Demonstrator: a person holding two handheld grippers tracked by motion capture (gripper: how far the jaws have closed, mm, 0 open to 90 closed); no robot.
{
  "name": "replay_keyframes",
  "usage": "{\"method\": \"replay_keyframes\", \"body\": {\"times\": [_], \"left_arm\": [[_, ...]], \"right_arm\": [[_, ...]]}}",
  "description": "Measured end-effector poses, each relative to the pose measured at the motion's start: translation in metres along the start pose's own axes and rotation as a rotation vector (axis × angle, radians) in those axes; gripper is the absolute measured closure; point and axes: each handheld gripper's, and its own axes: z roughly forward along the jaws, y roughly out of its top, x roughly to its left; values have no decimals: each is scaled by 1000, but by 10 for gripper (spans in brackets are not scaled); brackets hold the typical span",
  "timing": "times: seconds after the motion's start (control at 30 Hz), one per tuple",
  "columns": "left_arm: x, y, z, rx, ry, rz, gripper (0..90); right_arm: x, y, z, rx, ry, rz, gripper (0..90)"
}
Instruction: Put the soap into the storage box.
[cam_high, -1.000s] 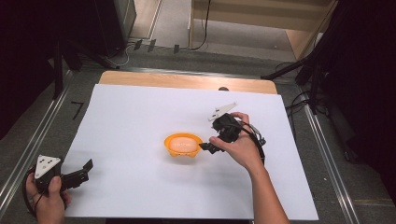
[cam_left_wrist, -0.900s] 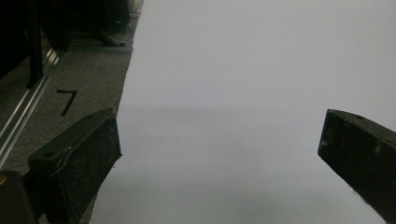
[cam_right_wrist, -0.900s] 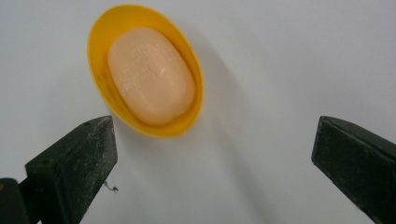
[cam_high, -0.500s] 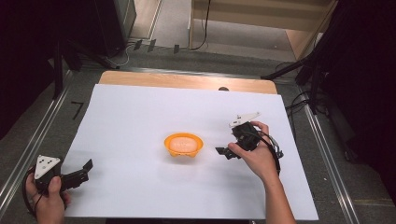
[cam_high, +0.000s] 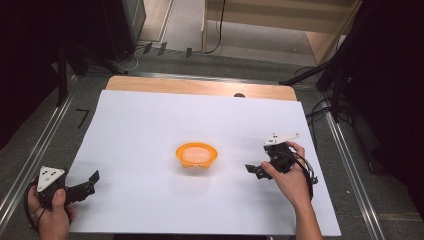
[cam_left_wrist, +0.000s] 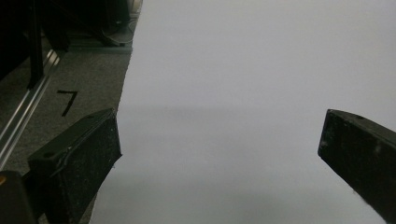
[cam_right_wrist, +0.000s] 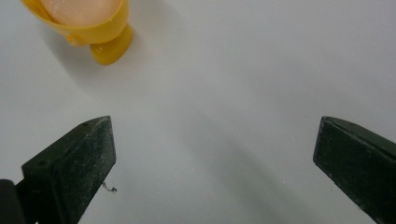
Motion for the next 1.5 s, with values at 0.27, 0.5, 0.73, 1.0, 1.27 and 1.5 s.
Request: {"method": "replay_keyframes", "body": {"times": [0.27, 0.5, 0.73, 1.0, 1.27, 1.5], "left_arm": [[0, 0, 0, 1, -1, -1, 0], [0, 0, 0, 2, -1, 0, 0], [0, 0, -1, -8, 2, -7, 0], [1, 0, -1, -12, 7, -14, 0], [0, -1, -2, -17, 17, -9, 0], [-1, -1, -2, -26, 24, -8, 0]], "right_arm": [[-7, -24, -11, -35, -39, 34, 0], [-11, -45, -19, -77, -33, 74, 0], [-15, -70, -29, -84, -70, 98, 0], [-19, -90, -52, -108, -109, 123, 0], [-23, -110, -71, -141, -130, 155, 0], [-29, -138, -85, -144, -159, 190, 0]]}}
